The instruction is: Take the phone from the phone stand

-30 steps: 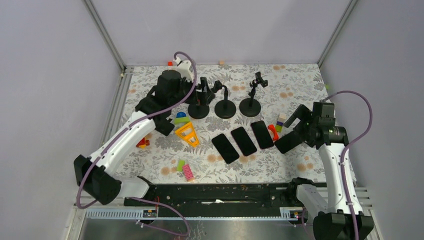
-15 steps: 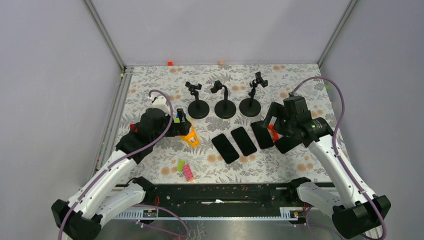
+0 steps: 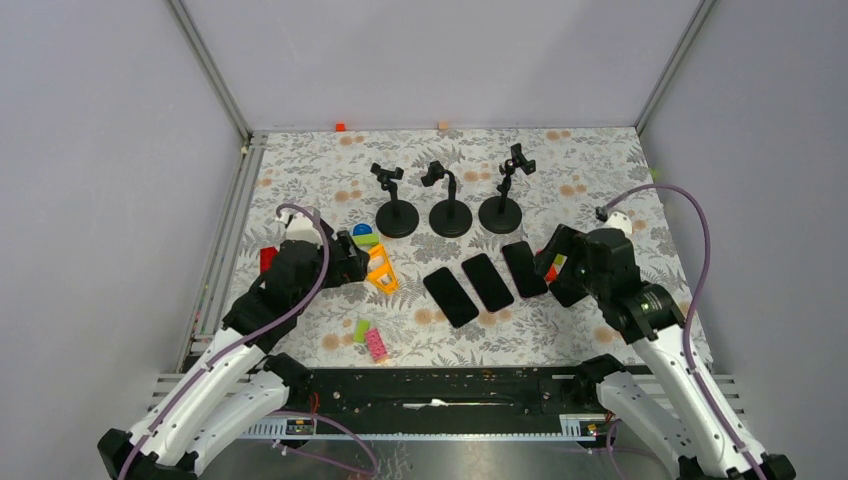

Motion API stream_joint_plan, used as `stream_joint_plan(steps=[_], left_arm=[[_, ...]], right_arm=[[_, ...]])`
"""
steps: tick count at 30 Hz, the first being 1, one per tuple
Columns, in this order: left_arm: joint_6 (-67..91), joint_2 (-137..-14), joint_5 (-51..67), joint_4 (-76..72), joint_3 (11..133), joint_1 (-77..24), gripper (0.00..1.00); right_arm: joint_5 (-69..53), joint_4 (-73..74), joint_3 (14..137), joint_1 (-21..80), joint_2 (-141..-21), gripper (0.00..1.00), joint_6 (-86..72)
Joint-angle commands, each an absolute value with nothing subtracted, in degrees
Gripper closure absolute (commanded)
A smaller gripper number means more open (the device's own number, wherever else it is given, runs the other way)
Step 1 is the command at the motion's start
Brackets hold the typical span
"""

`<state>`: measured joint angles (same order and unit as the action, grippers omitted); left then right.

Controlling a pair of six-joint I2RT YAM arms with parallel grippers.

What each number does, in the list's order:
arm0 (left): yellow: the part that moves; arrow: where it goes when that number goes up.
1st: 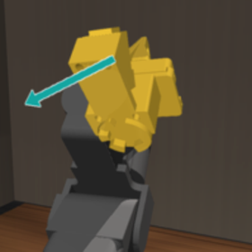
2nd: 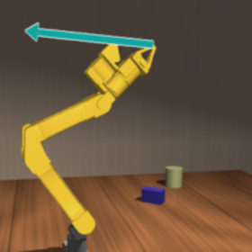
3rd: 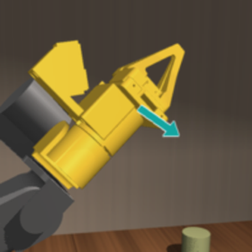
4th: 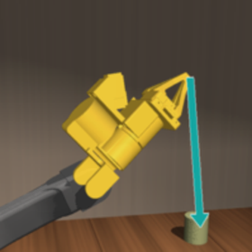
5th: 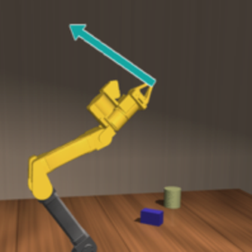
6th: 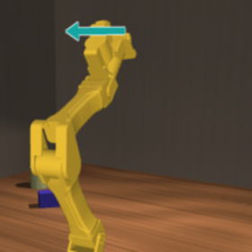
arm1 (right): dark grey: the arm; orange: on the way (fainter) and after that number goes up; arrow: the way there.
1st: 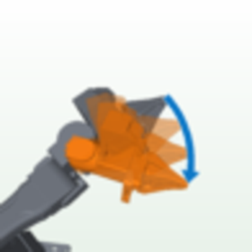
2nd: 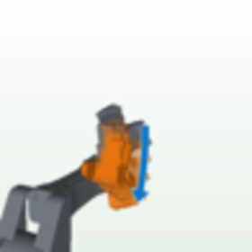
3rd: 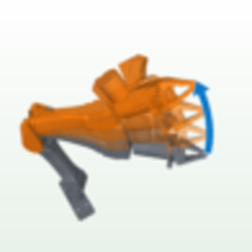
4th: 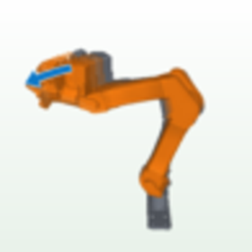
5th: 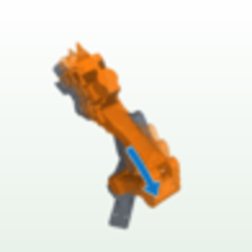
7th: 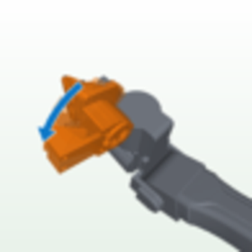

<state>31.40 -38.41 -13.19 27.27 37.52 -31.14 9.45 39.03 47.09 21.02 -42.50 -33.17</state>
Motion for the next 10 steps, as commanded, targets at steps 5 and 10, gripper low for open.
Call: stream_joint_plan(steps=[5,10], left_arm=[[31.77,-35.09,-15.87,23.39,36.14,-30.94,0.01],[31.86,-33.97,-16.52,22.67,35.62,-30.94,0.01]], right_arm=[[14.4,28.75,40.77,21.36,-33.07,0.0,-28.57],[14.67,27.51,39.06,21.36,-31.61,0.0,-28.12]])
